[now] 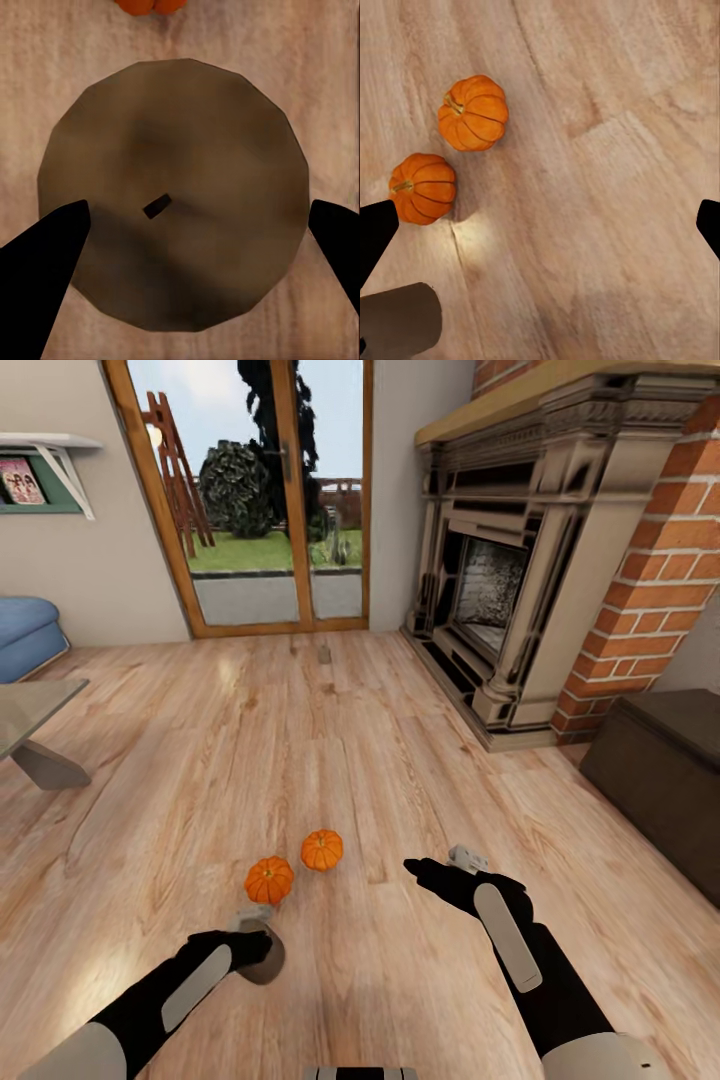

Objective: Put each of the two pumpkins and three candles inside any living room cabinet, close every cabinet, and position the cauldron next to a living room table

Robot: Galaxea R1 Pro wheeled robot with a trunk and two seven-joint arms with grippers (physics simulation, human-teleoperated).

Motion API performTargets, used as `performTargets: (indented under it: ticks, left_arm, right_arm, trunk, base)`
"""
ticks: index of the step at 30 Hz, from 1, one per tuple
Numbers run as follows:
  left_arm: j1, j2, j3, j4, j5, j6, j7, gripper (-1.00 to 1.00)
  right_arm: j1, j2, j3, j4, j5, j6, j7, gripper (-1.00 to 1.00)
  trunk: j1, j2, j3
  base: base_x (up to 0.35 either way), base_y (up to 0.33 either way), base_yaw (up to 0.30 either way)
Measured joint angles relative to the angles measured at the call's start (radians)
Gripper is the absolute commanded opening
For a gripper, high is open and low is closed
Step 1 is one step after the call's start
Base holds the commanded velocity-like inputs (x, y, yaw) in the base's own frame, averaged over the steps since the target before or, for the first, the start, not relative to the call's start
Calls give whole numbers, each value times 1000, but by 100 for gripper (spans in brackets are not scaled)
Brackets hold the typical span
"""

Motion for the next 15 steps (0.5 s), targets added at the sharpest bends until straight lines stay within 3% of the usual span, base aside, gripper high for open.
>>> performTargets:
  ticks: [1,2,3,4,8,10,15]
  left_arm:
    - [0,15,0,-13,24,8,-1,-100]
    - [1,36,-1,-30,68,28,-2,-100]
    - [1,43,-1,-36,83,36,-2,-100]
    - [1,63,-1,-51,129,64,-6,-100]
    - [1,114,-1,-83,210,119,-78,-100]
    - [1,134,-1,-86,219,131,-138,-100]
    - [1,156,0,-87,226,171,-213,-100]
  right_arm:
    - [0,-1,0,0,0,0,0,100]
    - [0,-2,0,0,0,0,0,100]
    - [0,-2,0,0,0,0,0,100]
    - [0,-2,0,0,0,0,0,100]
    - [0,-3,0,0,0,0,0,100]
    - [0,-4,0,1,0,0,0,100]
    - [0,-4,0,1,-1,0,0,100]
  trunk:
    - [0,0,4]
    - [-1,0,8]
    - [-1,1,12]
    - [-2,1,15]
    - [-4,2,31]
    - [-4,2,39]
    - [-7,4,58]
  base:
    - [0,0,0]
    - [0,0,0]
    - [0,0,0]
    - [0,0,0]
    - [0,0,0]
    - [0,0,0]
    - [0,0,0]
